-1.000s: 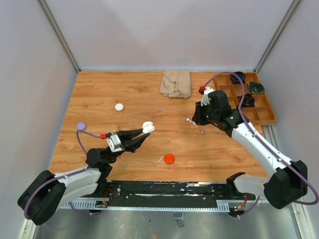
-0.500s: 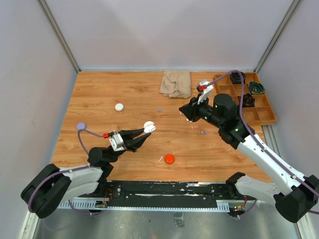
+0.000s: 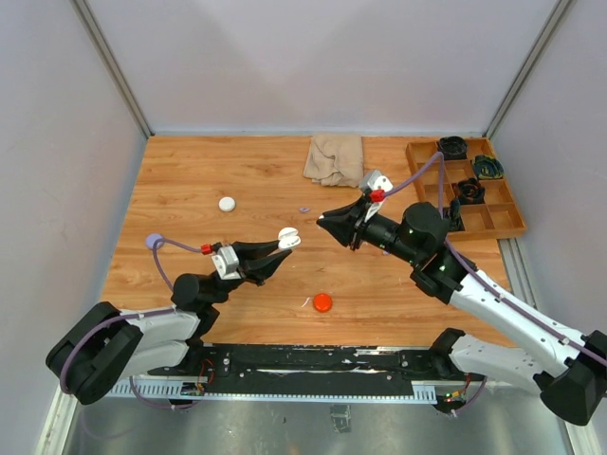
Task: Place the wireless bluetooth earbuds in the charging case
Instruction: Place the earbud in the charging case, then close the charging case.
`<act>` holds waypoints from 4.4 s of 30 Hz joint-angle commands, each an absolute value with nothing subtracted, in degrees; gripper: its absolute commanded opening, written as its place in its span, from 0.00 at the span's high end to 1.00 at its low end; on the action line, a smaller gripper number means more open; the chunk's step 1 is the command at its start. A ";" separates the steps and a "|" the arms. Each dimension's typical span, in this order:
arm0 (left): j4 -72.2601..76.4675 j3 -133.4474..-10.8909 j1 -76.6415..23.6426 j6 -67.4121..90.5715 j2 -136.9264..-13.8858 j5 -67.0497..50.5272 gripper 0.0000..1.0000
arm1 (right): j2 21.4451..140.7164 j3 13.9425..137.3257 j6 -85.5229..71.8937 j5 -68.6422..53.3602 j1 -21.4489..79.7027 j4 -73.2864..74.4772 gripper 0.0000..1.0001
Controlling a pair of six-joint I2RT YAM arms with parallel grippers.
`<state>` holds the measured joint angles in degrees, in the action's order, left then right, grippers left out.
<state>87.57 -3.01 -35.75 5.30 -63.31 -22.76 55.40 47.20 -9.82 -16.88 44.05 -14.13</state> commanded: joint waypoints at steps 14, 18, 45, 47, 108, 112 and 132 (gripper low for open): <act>95.56 -6.50 -35.64 13.43 -62.14 -23.55 1.00 | 56.34 42.52 -3.04 -20.38 51.98 -31.37 0.85; 95.80 -6.68 -35.60 14.81 -62.34 -24.03 1.00 | 58.01 43.19 -2.00 -20.44 53.23 -32.12 0.85; 98.61 -7.22 -35.60 17.13 -61.36 -24.79 1.00 | 62.91 43.77 -1.14 -21.10 54.76 -33.66 0.85; 98.66 -7.21 -35.60 17.23 -61.11 -24.63 1.00 | 62.85 43.67 -0.98 -20.94 54.76 -33.66 0.85; 94.21 -9.15 -35.60 13.44 -64.05 -36.87 1.00 | 59.63 55.76 18.97 -27.02 53.04 1.63 0.01; 95.38 -9.62 -35.60 14.35 -65.02 -37.26 1.00 | 61.17 56.94 19.50 -29.00 52.91 3.03 0.01; 87.04 -10.55 -35.61 16.48 -67.37 -24.26 1.00 | 62.32 57.42 21.20 -31.13 52.58 7.03 0.02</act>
<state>86.96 -8.86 -35.77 16.47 -67.40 -28.73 63.05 56.66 20.32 -30.92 52.99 5.93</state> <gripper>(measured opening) 0.291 0.981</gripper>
